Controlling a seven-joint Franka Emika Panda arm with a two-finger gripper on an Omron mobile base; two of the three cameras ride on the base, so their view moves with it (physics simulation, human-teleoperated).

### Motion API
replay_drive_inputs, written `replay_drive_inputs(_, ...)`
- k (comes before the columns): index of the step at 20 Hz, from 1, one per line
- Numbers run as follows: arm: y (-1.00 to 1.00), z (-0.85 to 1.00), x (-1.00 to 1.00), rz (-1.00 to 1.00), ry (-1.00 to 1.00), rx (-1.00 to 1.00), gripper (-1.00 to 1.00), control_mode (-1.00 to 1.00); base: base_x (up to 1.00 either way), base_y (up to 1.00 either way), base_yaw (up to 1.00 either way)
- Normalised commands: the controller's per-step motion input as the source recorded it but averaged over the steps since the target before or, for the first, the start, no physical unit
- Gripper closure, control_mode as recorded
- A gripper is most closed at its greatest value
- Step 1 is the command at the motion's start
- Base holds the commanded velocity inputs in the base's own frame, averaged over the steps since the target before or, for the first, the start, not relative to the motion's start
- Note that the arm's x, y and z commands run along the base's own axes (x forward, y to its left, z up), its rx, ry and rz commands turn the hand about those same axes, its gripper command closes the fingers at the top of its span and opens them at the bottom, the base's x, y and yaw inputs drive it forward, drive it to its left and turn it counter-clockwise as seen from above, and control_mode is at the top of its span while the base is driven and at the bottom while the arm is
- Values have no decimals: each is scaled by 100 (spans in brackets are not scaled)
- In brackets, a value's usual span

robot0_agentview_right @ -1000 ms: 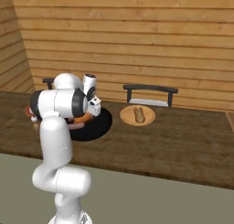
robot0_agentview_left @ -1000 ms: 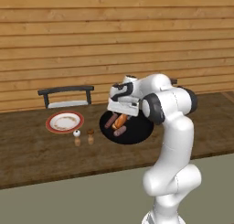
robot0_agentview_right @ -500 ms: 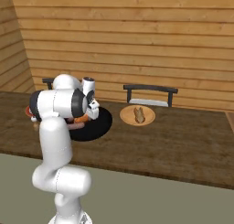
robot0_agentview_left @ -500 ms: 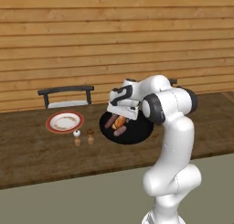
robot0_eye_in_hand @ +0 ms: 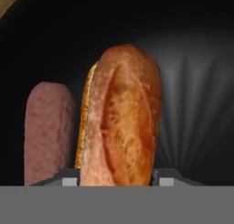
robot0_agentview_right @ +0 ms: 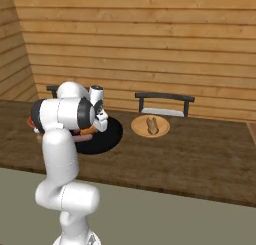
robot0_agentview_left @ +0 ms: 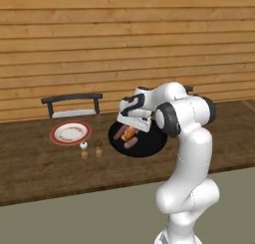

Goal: Place one bun and one sausage from the bowl on each plate.

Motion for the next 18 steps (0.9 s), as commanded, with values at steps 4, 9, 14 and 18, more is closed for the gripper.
replay_drive_inputs(4, 0, 19, -3, 0, 2, 0, 100, -100, 0, 0, 0)
replay_drive_inputs(9, 0, 81, -41, 0, 0, 0, 100, -100, 0, 0, 0)
replay_drive_inputs(14, 17, 83, -25, 1, 0, -2, 100, -100, 0, 0, 0)
replay_drive_inputs(18, 87, 51, 2, 26, 3, -13, 100, -100, 0, 0, 0)
